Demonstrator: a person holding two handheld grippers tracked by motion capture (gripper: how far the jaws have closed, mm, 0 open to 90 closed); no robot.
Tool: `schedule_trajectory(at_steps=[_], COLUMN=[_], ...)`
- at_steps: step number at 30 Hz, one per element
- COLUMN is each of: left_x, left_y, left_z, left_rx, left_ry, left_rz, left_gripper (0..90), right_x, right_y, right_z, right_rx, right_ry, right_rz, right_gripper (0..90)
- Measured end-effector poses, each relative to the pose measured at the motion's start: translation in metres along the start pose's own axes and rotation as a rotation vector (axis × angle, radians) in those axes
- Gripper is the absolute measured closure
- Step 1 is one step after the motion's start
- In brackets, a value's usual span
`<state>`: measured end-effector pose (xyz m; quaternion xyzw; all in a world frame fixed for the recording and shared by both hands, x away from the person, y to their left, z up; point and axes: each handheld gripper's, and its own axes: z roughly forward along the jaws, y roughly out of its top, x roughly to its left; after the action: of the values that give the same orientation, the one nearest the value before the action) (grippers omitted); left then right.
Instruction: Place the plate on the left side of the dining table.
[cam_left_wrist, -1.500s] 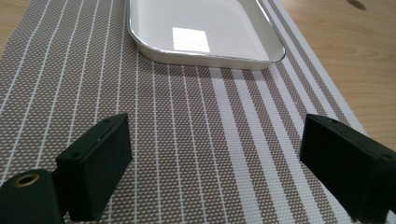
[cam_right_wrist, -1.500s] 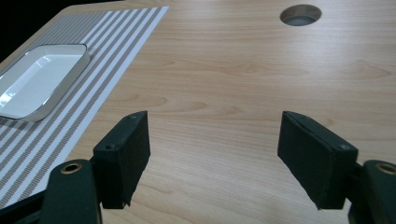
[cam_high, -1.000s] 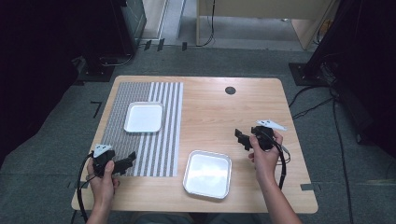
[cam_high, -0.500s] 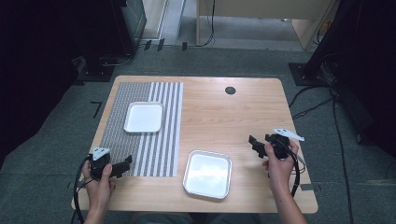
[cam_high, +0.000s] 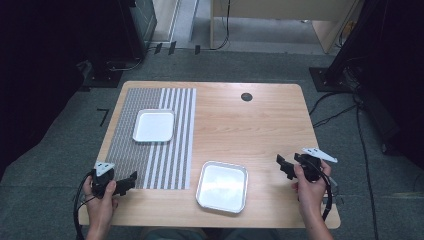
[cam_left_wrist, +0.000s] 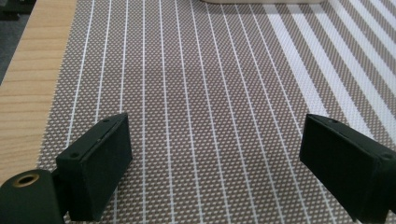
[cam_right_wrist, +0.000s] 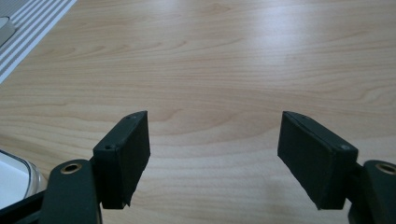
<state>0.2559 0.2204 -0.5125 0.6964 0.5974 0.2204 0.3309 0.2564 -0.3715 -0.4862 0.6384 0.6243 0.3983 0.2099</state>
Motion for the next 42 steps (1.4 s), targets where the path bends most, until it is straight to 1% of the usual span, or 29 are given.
schedule_trajectory(at_steps=[5,7,8,13,18,22,27,30,33,35,38,40,42], left_x=[0.004,0.006,0.006,0.007,0.008,0.01,0.012,0.013,0.013,0.013,0.014,0.015,0.015], left_y=[-0.002,-0.003,-0.004,-0.005,-0.007,-0.008,-0.01,-0.011,-0.012,-0.012,-0.012,-0.012,-0.012], left_z=[-0.001,-0.002,-0.003,-0.004,-0.004,-0.006,-0.008,-0.009,-0.009,-0.009,-0.009,-0.009,-0.009], left_rx=[0.006,0.007,0.006,0.004,-0.002,-0.003,-0.009,-0.011,-0.013,-0.013,-0.012,-0.015,-0.015], left_ry=[0.004,0.009,0.009,0.01,0.005,0.006,0.009,0.008,0.01,0.009,0.006,0.006,0.006], left_rz=[0.001,0.005,0.007,0.012,0.019,0.026,0.022,0.021,0.022,0.023,0.03,0.03,0.032], left_gripper=[9.3,9.3,9.2,9.2,9.3,9.3,9.3,9.3,9.3,9.2,9.2,9.2,9.2], right_x=[-0.012,-0.018,-0.022,-0.036,-0.047,-0.057,-0.067,-0.069,-0.07,-0.067,-0.062,-0.061,-0.06], right_y=[-0.01,-0.014,-0.016,-0.025,-0.032,-0.038,-0.046,-0.051,-0.055,-0.058,-0.061,-0.061,-0.061], right_z=[-0.008,-0.012,-0.013,-0.021,-0.027,-0.034,-0.04,-0.041,-0.041,-0.041,-0.04,-0.04,-0.04], right_rx=[0.003,0.006,0.004,0.01,0.014,0.016,0.023,0.032,0.042,0.046,0.049,0.052,0.053], right_ry=[-0.012,-0.022,-0.027,-0.05,-0.074,-0.103,-0.138,-0.157,-0.183,-0.21,-0.234,-0.241,-0.238], right_rz=[0.014,0.028,0.025,0.047,0.049,0.044,0.041,0.03,0.004,-0.041,-0.075,-0.094,-0.096], right_gripper=[25.8,25.7,25.7,25.8,25.7,25.5,25.5,25.3,25.1,24.9,24.5,24.3,24.4])
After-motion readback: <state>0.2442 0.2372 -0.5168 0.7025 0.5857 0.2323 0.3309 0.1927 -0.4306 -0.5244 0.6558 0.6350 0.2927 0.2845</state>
